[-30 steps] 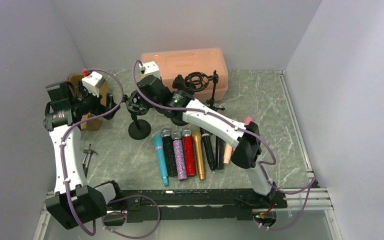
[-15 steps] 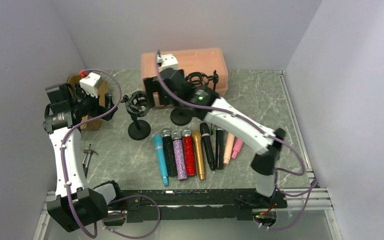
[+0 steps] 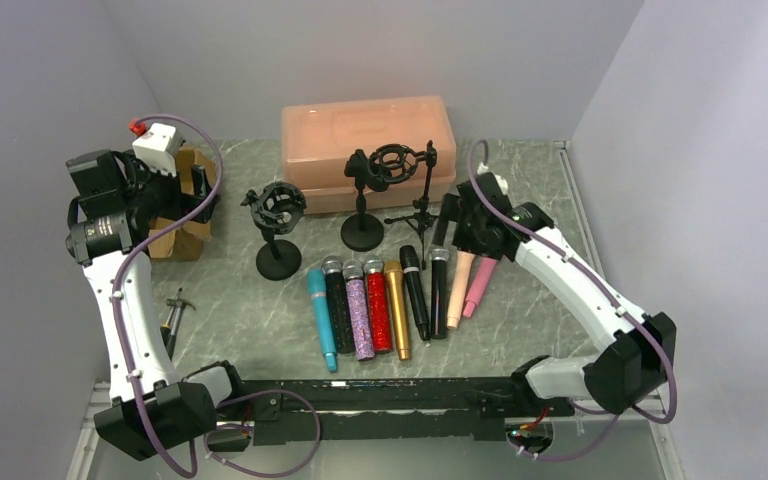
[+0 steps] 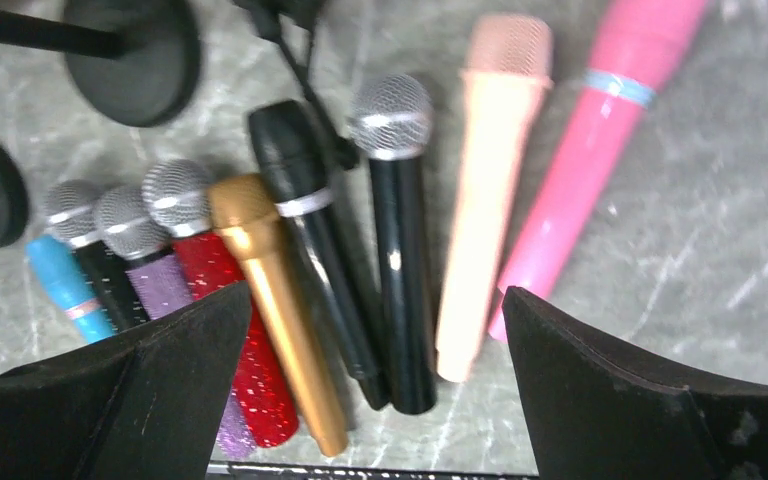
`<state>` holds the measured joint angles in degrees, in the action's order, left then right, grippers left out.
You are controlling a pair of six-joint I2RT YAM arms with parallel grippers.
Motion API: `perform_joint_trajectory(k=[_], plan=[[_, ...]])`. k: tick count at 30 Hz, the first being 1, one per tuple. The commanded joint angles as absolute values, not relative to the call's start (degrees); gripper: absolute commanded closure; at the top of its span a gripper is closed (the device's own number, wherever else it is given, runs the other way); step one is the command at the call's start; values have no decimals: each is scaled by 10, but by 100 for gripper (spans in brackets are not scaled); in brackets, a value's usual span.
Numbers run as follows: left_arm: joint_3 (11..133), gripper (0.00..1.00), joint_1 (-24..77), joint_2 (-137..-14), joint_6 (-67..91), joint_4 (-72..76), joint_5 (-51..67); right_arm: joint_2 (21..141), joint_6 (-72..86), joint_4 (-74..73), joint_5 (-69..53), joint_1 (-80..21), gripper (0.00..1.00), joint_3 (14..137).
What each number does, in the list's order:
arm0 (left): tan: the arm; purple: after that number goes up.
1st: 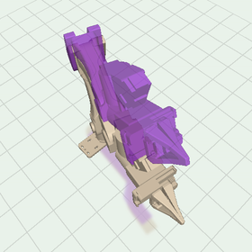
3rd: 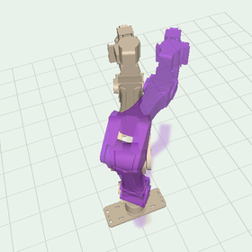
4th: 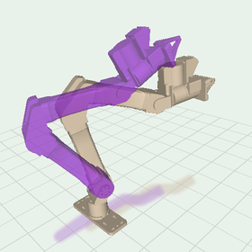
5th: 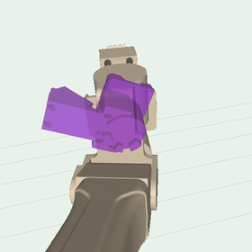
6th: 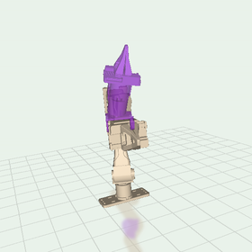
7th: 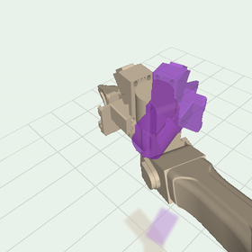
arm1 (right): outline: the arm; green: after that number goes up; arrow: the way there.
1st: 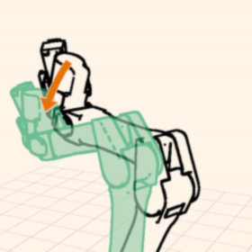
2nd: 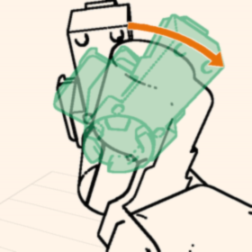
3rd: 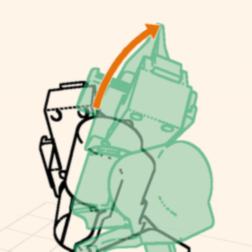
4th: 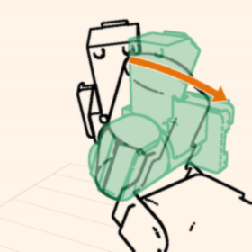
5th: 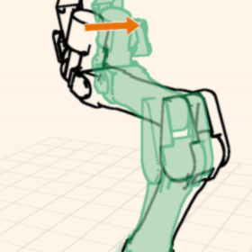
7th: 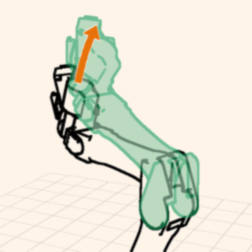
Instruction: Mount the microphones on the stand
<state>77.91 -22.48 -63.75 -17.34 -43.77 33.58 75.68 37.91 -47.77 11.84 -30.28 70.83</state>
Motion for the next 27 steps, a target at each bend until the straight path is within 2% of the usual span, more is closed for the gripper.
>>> perform_joint_trajectory(k=[1,4,9,13,27], plan=[[778,1,-233,-621,-132,-427,356,699,414,-464,85,-263,0,659],[776,1,-237,-630,-117,-429,390,696,419,-472,133,-246,0,632],[778,1,-250,-639,-103,-443,427,720,417,-444,168,-180,16,583],[779,1,-251,-633,-111,-451,419,755,415,-398,201,-160,22,562],[820,1,-252,-650,-131,-532,458,897,414,-298,234,-133,29,555]])
